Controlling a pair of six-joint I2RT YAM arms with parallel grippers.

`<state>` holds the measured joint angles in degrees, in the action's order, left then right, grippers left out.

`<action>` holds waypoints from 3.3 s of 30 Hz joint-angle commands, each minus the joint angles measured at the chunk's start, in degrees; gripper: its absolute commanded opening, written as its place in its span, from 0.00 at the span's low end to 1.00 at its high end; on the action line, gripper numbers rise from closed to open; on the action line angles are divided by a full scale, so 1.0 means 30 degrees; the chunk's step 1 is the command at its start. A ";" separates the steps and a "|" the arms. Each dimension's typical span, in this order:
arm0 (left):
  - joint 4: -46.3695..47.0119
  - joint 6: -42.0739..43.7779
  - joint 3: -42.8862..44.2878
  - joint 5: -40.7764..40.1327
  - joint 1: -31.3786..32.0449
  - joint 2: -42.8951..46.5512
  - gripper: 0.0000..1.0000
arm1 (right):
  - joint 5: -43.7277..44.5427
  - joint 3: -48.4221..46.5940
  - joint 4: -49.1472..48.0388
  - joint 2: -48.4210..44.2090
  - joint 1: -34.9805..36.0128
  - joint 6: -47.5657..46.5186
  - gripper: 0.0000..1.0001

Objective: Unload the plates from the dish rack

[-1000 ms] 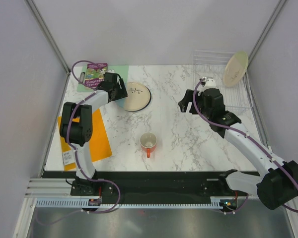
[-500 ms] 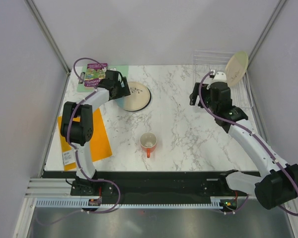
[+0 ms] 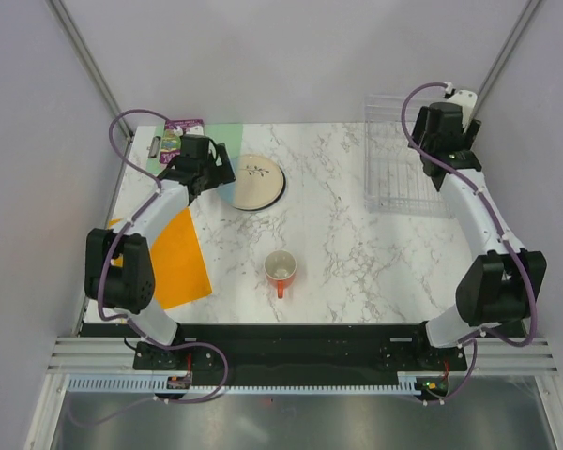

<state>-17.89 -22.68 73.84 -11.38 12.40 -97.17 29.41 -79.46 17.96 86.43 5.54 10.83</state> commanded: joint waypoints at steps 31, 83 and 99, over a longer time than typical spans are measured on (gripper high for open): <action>0.1568 0.0059 -0.7095 0.1009 0.3307 1.2614 1.00 | -0.2093 -1.3006 -0.0595 1.3113 -0.5597 -0.2174 0.47; 0.0954 -0.2079 -0.9350 0.2180 0.3307 1.4076 1.00 | -0.6987 -0.9055 0.0548 0.0315 -0.3168 0.0724 0.00; 0.5198 -0.4364 -1.4179 0.5314 0.3278 1.8032 0.99 | -1.3785 0.3214 -0.1003 -0.9472 0.0642 0.6348 0.00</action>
<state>-10.22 -31.99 34.85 0.89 22.26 -45.12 -6.50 -74.91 26.35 64.88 6.04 22.15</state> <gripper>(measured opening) 0.993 0.078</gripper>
